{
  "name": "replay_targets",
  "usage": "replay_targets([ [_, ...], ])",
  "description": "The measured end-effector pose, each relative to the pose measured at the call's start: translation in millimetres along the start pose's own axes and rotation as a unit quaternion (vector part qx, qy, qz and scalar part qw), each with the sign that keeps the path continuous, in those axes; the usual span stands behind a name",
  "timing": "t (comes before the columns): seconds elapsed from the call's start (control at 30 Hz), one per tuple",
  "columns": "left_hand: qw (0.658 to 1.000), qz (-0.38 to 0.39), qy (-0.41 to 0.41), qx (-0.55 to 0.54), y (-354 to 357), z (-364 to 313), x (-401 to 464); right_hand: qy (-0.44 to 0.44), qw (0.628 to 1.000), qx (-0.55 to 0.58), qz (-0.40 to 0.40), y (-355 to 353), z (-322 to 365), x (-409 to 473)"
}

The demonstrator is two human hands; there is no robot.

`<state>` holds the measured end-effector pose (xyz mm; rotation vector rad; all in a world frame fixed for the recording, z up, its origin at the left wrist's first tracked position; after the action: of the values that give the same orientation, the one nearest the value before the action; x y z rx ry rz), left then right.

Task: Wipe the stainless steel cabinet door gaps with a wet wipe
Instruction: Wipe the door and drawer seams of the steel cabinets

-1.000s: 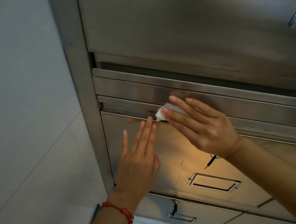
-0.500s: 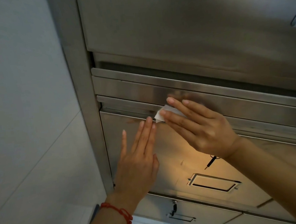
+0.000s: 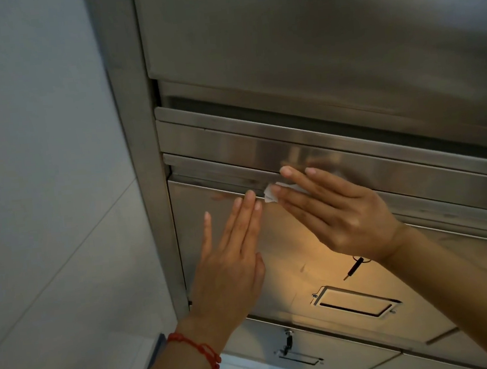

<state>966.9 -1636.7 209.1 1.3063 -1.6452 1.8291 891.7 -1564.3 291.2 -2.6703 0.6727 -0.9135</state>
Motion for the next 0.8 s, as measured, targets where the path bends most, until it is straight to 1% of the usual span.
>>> replay_targets([
  [0.33,1.000,0.000,0.003,0.000,0,0,1,0.039,0.999,0.028,-0.023,-13,-8,2],
  [0.63,1.000,-0.009,-0.009,0.004,1,-7,0,0.057,0.998,0.003,-0.024,-25,-19,-12],
  [0.8,1.000,-0.008,0.003,-0.002,3,-18,0,0.053,0.998,-0.012,-0.031,-30,-21,-21],
])
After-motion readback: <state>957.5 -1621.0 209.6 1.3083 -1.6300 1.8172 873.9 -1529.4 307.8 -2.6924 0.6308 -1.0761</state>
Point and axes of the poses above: each hand's wrist, its own x-axis towards the middle knuckle, its own y-axis out of the palm, z = x × y, the point moved 7 cm from there along x, towards the middle knuckle, and after that the axes turned 15 degrees about -z, right-handed, at the moved point
